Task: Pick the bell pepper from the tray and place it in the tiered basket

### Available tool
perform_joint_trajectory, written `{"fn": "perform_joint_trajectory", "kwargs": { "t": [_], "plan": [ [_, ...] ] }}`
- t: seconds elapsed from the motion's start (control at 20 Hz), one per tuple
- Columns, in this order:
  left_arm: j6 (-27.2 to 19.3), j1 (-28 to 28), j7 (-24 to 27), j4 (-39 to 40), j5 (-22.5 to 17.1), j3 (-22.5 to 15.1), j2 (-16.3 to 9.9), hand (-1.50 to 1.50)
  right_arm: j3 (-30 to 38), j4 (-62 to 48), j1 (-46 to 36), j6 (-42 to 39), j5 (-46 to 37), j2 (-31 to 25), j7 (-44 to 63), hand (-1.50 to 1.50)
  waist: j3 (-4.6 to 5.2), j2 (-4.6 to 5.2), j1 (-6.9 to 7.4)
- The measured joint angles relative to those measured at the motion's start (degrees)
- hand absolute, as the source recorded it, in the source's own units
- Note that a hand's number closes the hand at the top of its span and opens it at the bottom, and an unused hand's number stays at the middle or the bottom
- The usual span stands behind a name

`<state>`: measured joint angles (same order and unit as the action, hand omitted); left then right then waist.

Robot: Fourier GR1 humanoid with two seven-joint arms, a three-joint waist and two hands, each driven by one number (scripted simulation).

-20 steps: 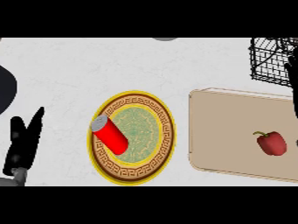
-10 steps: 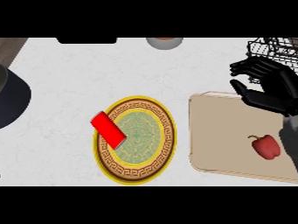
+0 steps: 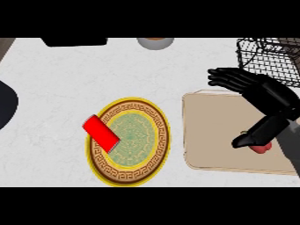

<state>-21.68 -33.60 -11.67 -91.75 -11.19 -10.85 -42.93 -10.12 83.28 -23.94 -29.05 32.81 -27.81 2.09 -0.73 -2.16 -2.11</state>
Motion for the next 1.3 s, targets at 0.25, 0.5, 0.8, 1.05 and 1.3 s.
{"fn": "perform_joint_trajectory", "kwargs": {
  "t": [0.25,0.5,0.8,1.05,1.3],
  "plan": [
    [-0.49,-2.39,1.4,-0.02,-0.15,1.44,0.35,0.0,-0.95,3.73,-4.56,-9.97,-3.25,-8.21,-0.37,-1.5,0.43,-1.06,-2.09],
    [-0.6,-4.27,2.85,0.33,0.19,2.25,0.77,0.0,-1.91,9.65,-10.4,-18.12,-9.62,-15.99,-1.11,-1.5,0.66,-1.96,-3.62],
    [-0.72,-5.7,4.76,0.42,0.62,3.03,1.62,0.0,-2.83,17.42,-16.55,-24.4,-17.3,-22.55,-1.67,-1.5,0.58,-2.0,-4.66],
    [-1.08,-6.34,6.47,0.61,0.73,3.91,2.86,0.0,-4.24,22.49,-18.89,-26.59,-22.11,-25.93,-1.69,-1.5,0.41,-1.29,-5.26],
    [-1.35,-6.79,8.16,1.05,0.82,4.8,4.09,0.0,-5.82,26.46,-19.44,-27.12,-25.52,-27.73,-1.79,-1.5,0.25,-0.62,-5.78]
  ]
}}
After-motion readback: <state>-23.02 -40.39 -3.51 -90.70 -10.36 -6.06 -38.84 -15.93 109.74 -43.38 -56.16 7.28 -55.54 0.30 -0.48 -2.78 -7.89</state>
